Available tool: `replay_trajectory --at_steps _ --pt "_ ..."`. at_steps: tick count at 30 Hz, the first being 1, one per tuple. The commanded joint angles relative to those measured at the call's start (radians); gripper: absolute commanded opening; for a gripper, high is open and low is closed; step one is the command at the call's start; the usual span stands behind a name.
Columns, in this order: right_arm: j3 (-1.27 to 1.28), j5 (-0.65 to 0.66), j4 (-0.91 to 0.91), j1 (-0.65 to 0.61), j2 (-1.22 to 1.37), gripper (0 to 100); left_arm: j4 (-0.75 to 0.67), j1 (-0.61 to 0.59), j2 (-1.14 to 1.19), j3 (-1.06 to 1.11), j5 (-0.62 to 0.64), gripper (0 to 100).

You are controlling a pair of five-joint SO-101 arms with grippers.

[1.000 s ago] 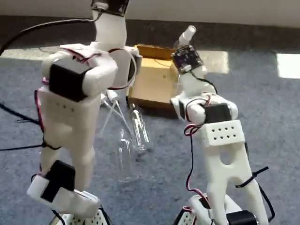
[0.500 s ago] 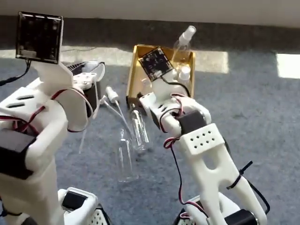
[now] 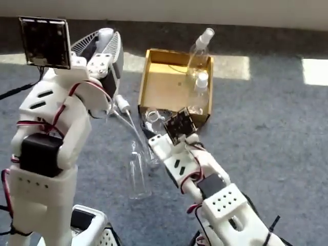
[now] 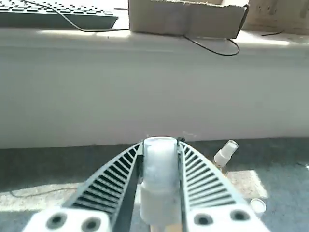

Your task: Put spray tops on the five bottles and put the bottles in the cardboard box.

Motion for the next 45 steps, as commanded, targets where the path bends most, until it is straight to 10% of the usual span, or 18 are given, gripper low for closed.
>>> replay_trajectory --at_steps 1,45 --pt "0.042 -0.009 -0.027 -0.047 -0.128 0.4 -0.137 0.079 -0.021 0.025 0.002 0" --pt "0.053 -0.094 -0.031 -0.007 -0.160 0.4 -0.339 0.331 -0.027 0.173 0.003 0"
